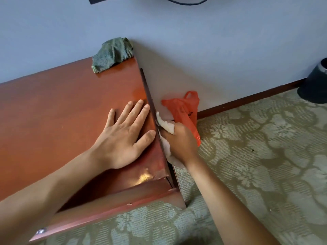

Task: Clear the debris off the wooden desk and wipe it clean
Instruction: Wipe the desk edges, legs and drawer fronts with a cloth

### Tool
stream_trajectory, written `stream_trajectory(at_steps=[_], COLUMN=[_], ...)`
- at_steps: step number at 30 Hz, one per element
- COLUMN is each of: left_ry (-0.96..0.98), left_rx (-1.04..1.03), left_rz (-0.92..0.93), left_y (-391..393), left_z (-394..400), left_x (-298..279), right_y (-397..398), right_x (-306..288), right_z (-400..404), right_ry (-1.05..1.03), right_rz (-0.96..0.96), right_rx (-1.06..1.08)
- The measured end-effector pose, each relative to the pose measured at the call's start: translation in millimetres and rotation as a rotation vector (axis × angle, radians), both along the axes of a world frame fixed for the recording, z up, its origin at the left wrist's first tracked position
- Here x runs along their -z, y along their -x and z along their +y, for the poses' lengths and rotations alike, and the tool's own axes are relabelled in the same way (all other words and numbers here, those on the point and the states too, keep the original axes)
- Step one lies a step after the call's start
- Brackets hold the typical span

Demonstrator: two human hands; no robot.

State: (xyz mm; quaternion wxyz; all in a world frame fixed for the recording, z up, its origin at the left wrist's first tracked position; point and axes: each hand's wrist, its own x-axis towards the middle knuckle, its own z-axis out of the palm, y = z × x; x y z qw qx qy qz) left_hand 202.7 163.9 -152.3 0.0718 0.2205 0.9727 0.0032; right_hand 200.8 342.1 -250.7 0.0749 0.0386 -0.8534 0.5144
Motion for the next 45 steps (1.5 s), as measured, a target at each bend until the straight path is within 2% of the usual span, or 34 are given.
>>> stream_trajectory(at_steps=[4,5,8,12,14,16,18,19,21,23,27,32,34,37,40,42,43,45], left_ry=[-0.014,-0.006,0.0,-0.007,-0.019,-0.018,-0.035,-0.051,-0.1,-0.13,-0.129,-0.131,-0.183,-0.177,-0.192,-0.197,-0.188,-0.13], left_rx=[0.006,0.013,0.024,0.027,0.029,0.019,-0.015,-0.043,-0.114,-0.187,-0.334,-0.403,-0.427,-0.448,-0.474,-0.506,-0.514,-0.501], left_rz=[0.033,0.036,0.034,0.036,0.03,0.02,0.01,0.008,0.01,0.048,0.094,0.061,0.064,0.067,0.063,0.063,0.075,0.131], left_y=[1,2,0,0,2,2,2,6,18,38,73,76,76,75,76,75,76,83], left_z=[1,1,1,0,-1,0,2,3,8,15,32,34,34,35,39,41,41,41], left_x=[2,2,0,1,0,0,-1,-1,0,4,5,7,6,5,2,-1,-2,-5], right_y=[6,13,34,34,40,52,63,69,76,84,108,108,116,136,127,116,116,132], right_x=[-12,-11,-5,-17,-10,-3,-4,-8,-14,-8,12,-15,-2,11,-3,-4,0,12], right_z=[-8,-11,-20,-16,-15,-15,-15,-14,-12,-10,-3,-10,-9,-4,-10,-11,-8,-1], right_ry=[0.362,0.355,0.112,0.389,0.255,0.118,0.17,0.214,0.254,0.265,0.126,0.375,0.399,0.326,0.295,0.366,0.413,0.389], right_rz=[0.04,-0.006,-0.1,0.04,0.086,-0.031,-0.153,-0.132,0.037,0.085,-0.129,0.108,0.015,-0.145,0.014,0.156,0.162,0.057], right_rx=[0.086,0.08,0.106,0.158,0.129,0.064,0.037,0.04,0.077,0.035,-0.122,-0.044,-0.069,-0.106,-0.041,-0.064,-0.108,-0.159])
